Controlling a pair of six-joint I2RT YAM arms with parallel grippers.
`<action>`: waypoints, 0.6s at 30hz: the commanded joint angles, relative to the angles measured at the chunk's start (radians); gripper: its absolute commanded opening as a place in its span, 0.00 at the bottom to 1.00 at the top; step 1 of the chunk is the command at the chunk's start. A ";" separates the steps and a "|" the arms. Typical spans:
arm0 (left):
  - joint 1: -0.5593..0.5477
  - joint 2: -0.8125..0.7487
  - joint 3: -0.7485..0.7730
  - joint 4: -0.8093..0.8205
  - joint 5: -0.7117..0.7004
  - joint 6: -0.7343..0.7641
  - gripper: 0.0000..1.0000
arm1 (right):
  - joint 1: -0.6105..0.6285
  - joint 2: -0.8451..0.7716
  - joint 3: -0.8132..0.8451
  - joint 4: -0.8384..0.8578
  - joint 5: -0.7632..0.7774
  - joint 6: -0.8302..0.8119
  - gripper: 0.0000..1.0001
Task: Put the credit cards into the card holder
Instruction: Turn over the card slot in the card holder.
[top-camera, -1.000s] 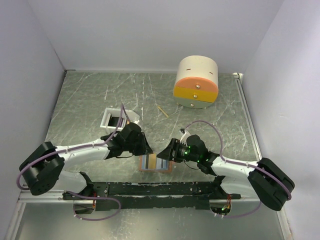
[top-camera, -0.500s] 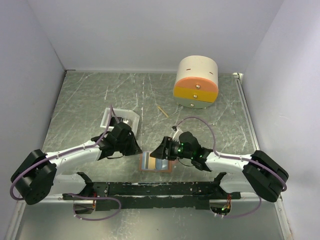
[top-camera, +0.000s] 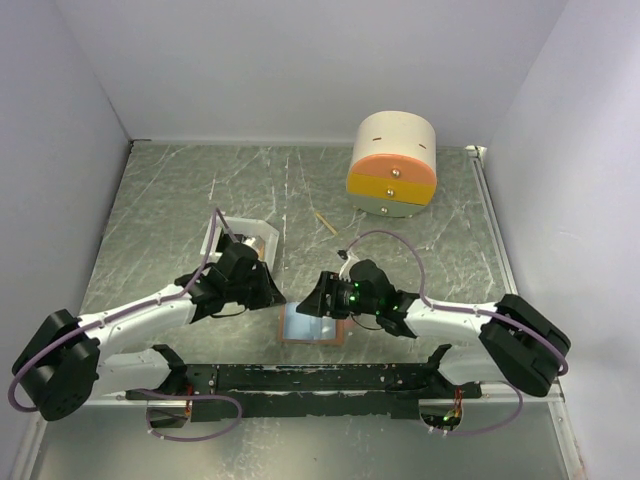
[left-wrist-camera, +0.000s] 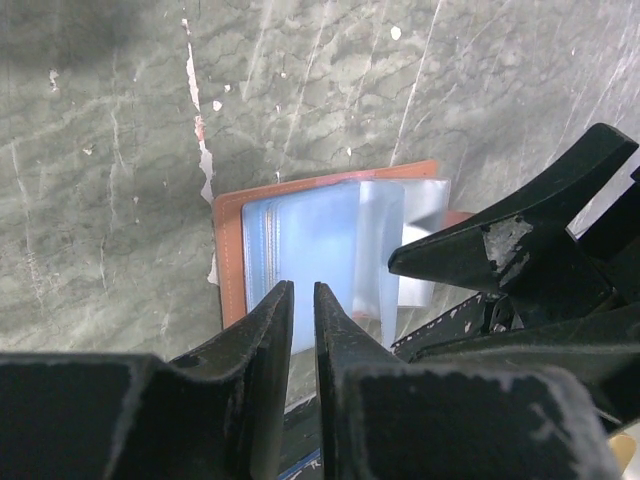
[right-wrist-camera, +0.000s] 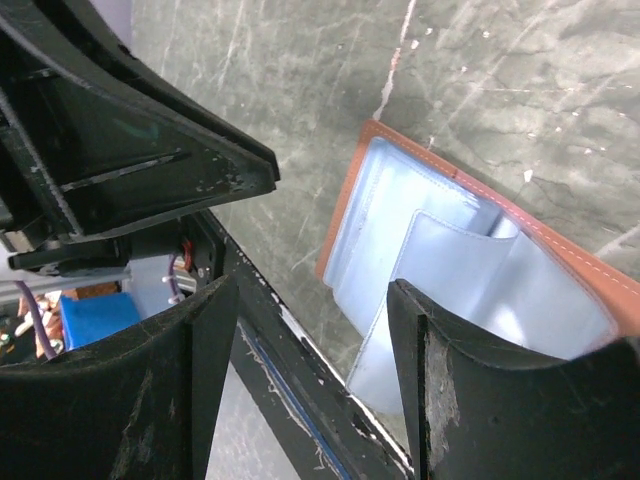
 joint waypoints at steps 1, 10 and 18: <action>0.006 -0.020 0.041 -0.033 0.002 0.027 0.25 | 0.006 -0.053 0.047 -0.156 0.065 -0.049 0.61; 0.010 -0.029 0.156 -0.189 -0.158 0.113 0.29 | 0.006 -0.277 0.132 -0.595 0.315 -0.110 0.61; 0.161 0.041 0.407 -0.353 -0.356 0.322 0.39 | 0.007 -0.318 0.174 -0.614 0.296 -0.161 0.61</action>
